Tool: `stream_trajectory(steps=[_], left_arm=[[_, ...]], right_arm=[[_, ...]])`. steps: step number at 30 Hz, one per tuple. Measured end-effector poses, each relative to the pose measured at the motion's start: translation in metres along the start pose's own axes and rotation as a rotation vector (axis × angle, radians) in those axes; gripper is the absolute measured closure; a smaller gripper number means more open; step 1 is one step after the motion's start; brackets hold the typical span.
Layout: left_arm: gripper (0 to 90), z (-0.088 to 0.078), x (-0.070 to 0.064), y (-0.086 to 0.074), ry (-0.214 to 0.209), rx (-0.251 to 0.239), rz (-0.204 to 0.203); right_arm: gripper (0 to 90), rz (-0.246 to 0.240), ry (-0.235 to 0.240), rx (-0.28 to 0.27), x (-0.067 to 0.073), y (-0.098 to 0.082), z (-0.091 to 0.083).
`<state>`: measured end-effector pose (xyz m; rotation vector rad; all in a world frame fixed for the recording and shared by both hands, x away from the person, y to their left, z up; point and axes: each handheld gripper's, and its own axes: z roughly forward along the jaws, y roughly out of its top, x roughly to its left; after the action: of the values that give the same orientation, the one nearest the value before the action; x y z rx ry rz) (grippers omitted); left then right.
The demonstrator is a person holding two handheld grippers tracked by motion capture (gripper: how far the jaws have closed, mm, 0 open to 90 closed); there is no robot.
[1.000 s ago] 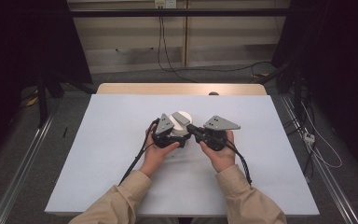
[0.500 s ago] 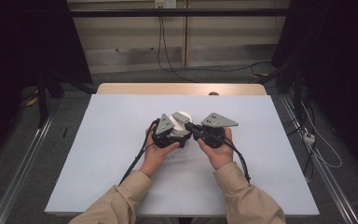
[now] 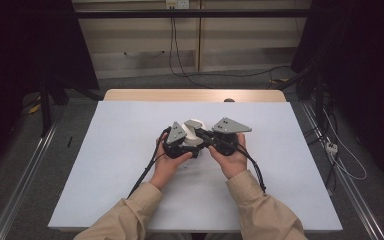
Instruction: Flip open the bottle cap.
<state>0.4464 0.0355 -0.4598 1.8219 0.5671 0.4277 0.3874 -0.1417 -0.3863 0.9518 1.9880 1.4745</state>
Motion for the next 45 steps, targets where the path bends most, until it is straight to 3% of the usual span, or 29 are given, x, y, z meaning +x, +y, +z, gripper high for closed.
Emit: stream_trajectory(steps=[45], left_arm=[[18.6, 0.0, 0.0, 0.0, 0.002, -0.007, -0.013]], right_arm=[[90.0, -0.019, -0.017, -0.004, -0.004, 0.027, 0.021]])
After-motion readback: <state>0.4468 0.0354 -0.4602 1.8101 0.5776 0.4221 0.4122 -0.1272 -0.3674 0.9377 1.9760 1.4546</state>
